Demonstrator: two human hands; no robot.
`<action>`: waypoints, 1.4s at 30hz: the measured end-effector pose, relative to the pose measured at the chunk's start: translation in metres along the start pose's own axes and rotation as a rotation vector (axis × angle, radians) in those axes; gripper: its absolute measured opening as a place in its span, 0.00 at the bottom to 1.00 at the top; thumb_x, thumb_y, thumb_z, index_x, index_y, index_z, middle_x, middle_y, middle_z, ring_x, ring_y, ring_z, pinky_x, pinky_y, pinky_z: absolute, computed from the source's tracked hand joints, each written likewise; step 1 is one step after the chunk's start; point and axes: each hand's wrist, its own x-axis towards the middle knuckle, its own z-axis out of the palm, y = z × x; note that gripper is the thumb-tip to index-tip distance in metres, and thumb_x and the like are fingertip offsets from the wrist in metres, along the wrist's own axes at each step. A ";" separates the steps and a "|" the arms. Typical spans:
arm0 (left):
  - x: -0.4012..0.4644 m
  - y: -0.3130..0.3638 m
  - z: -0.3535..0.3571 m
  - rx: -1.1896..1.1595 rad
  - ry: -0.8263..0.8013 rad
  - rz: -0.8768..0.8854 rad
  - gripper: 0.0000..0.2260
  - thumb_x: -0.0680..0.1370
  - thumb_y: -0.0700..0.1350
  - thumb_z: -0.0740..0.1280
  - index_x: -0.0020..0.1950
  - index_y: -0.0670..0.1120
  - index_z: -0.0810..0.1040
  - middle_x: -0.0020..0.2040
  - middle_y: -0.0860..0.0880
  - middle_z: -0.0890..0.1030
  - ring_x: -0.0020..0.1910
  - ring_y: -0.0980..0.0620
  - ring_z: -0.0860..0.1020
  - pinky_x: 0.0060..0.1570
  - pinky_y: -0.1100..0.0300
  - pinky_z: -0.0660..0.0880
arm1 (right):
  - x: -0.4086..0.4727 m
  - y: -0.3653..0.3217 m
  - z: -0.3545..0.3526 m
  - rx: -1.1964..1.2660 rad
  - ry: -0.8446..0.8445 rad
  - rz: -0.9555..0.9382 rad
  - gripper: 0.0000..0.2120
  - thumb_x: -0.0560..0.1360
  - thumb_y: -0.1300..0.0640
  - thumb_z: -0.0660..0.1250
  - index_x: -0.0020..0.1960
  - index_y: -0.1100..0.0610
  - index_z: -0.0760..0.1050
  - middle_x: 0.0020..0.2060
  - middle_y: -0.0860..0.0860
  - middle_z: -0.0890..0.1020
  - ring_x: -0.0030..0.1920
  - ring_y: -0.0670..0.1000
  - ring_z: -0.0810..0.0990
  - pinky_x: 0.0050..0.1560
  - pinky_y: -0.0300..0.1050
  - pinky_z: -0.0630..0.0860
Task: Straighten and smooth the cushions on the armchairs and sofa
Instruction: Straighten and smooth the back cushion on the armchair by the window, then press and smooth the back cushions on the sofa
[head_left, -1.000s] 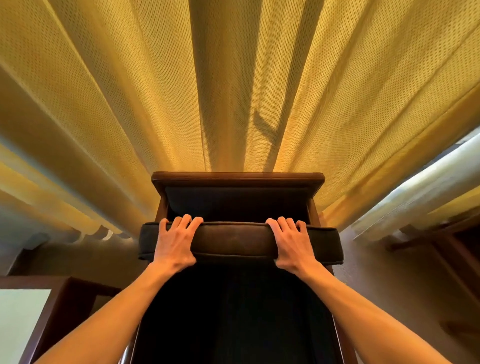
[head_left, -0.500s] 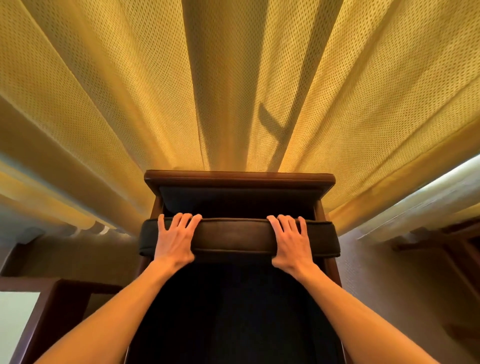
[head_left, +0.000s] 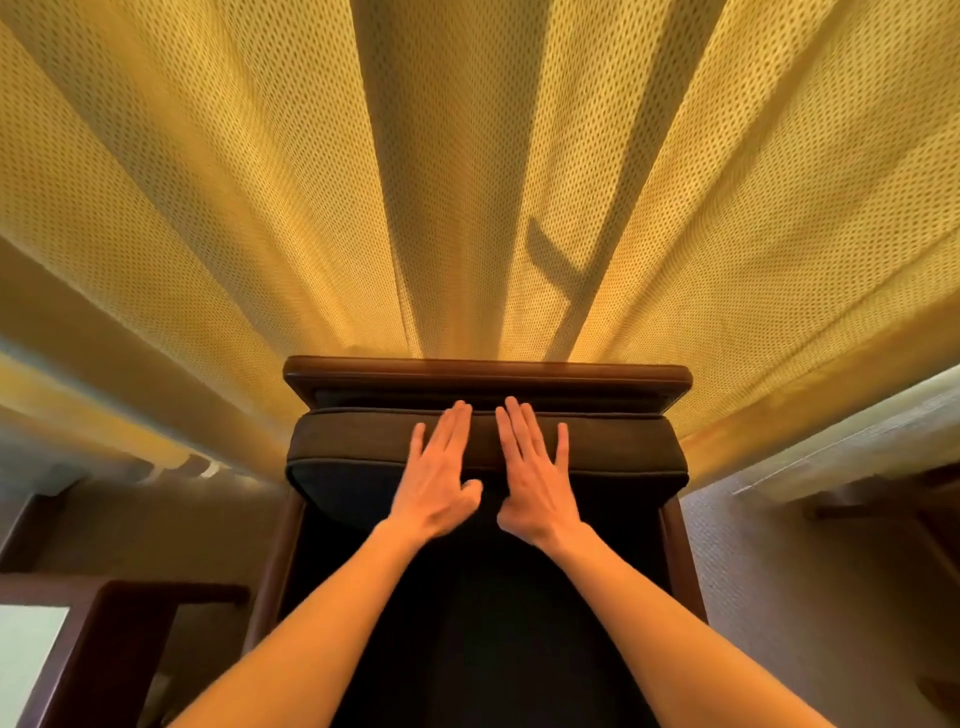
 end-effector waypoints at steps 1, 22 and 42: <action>0.002 0.003 0.005 -0.028 0.007 0.015 0.42 0.73 0.47 0.62 0.80 0.47 0.41 0.80 0.50 0.42 0.79 0.54 0.41 0.74 0.55 0.32 | 0.003 0.000 0.003 -0.012 -0.011 -0.014 0.56 0.65 0.54 0.72 0.80 0.55 0.37 0.78 0.50 0.35 0.78 0.51 0.33 0.74 0.63 0.32; -0.038 -0.121 -0.039 0.304 -0.050 -0.347 0.48 0.70 0.52 0.67 0.80 0.46 0.39 0.81 0.45 0.41 0.79 0.46 0.42 0.76 0.42 0.45 | -0.029 0.127 -0.018 -0.149 -0.106 0.265 0.56 0.70 0.34 0.69 0.80 0.58 0.38 0.80 0.54 0.41 0.79 0.55 0.40 0.78 0.58 0.44; -0.376 -0.077 -0.315 0.030 0.365 -0.535 0.19 0.72 0.55 0.67 0.62 0.52 0.80 0.57 0.51 0.83 0.59 0.46 0.79 0.61 0.50 0.75 | -0.098 -0.351 -0.221 0.143 -0.134 -0.362 0.22 0.73 0.57 0.64 0.67 0.51 0.74 0.65 0.53 0.76 0.62 0.55 0.76 0.63 0.50 0.74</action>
